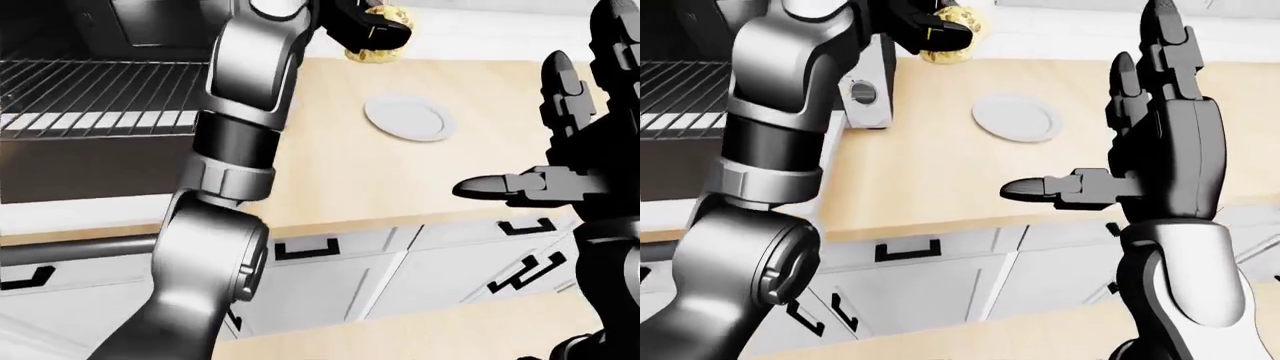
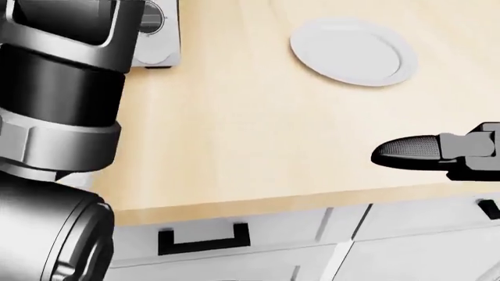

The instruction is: Pick the scone from the rack and place it on the plate on the counter.

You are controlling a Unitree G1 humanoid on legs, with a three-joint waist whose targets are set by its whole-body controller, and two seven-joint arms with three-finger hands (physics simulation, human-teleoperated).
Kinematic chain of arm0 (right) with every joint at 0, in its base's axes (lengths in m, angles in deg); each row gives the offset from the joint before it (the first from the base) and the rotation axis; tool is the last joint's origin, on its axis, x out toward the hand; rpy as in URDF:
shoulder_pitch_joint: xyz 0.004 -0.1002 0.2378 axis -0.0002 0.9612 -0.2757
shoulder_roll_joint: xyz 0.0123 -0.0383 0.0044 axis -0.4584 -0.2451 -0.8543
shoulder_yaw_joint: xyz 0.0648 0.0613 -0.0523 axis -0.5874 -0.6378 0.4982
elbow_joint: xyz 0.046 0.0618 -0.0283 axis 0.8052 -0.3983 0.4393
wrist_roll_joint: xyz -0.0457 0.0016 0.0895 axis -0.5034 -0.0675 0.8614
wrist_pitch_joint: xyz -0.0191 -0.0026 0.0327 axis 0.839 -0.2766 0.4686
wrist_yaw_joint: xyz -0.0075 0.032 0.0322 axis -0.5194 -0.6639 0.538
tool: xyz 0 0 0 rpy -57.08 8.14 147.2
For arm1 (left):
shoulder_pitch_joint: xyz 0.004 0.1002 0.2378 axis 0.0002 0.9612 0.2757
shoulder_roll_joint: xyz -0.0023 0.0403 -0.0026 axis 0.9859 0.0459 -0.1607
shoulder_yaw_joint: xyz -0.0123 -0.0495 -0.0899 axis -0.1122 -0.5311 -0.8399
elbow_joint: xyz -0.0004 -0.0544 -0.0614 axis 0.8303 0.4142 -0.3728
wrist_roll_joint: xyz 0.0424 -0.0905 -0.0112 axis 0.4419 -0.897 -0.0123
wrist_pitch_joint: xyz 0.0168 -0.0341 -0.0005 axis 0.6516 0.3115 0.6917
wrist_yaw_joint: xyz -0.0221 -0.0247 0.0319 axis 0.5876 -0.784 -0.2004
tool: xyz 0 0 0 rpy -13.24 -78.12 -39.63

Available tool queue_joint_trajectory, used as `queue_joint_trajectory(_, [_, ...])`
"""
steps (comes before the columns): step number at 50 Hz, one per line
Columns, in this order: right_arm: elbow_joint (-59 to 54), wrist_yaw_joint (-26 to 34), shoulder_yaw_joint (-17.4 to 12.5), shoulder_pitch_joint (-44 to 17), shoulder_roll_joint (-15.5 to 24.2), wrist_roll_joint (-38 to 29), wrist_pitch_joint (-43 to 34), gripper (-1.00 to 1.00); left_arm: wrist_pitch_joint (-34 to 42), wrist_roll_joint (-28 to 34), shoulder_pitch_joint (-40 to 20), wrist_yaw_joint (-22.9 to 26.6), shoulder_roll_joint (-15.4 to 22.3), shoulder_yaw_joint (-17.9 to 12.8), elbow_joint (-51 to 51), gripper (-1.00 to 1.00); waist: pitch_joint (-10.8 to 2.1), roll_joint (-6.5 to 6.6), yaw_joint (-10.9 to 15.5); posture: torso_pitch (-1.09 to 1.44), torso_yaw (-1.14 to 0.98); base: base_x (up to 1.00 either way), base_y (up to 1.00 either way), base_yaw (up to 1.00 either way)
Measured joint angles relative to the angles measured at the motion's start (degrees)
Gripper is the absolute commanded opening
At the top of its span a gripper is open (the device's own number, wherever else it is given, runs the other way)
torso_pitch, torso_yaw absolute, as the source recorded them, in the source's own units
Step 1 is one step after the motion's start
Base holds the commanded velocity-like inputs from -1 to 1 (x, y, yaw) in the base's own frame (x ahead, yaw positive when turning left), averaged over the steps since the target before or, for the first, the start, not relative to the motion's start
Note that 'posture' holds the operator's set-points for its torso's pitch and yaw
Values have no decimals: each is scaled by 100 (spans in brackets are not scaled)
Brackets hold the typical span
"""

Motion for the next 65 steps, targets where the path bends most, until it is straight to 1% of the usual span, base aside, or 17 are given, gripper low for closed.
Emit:
queue_joint_trajectory(4, [-2,-20,11,71,-6,18,17,100,-450,-83,-353,-74,-52,-40,787,-100,-31,-27,-137,0,-41,0,0,0])
queue_joint_trajectory(7, [5,-68,-81,94,93,155,22,100,-822,-106,-554,-129,-55,-44,1342,-100,-63,-41,-232,0,-43,0,0,0])
queue_joint_trajectory(10, [20,-196,-124,127,178,285,64,100,-976,-127,-650,-155,-62,-60,1555,-100,-80,-55,-331,0,-44,0,0,0])
queue_joint_trajectory(15, [16,-339,-30,162,216,407,106,100,-1274,-153,-806,-229,-74,-82,1992,-100,-114,-79,-488,0,-47,0,0,0])
queue_joint_trajectory(19, [23,-372,-59,188,249,484,128,100,-1453,-165,-822,-313,-99,-104,2268,-100,-136,-96,-601,0,-49,0,0,0])
queue_joint_trajectory(23, [18,-417,-62,220,264,507,153,100,-1680,-187,-903,-414,-129,-148,2717,-100,-149,-115,-713,0,-51,0,0,0])
queue_joint_trajectory(29, [21,-390,-44,255,243,492,170,100,-2232,-179,-1023,-581,-148,-219,3529,-100,-182,-134,-878,0,-54,0,0,0])
queue_joint_trajectory(34, [19,-384,-100,227,272,523,145,100,-2682,-138,-930,-728,-168,-295,3987,-100,-214,-145,-1015,0,-56,0,0,0])
queue_joint_trajectory(42, [13,-352,-5,152,213,425,91,100,-2938,-26,-761,-912,-140,-358,4147,-100,-258,-146,-1242,0,-60,0,0,0])
queue_joint_trajectory(49, [29,-300,-31,163,211,347,94,100,-3182,24,-545,-1036,-111,-443,4365,-100,-293,-139,-1426,0,-63,0,0,0])
queue_joint_trajectory(57, [22,-413,-86,280,296,514,164,100,-3429,102,-309,-1278,-128,-559,4503,-100,-322,-129,-1596,0,-65,0,0,0])
queue_joint_trajectory(65, [27,-583,-146,360,410,747,237,100,-3605,97,-186,-1480,-136,-660,4626,-100,-333,-123,-1696,0,-65,0,0,0])
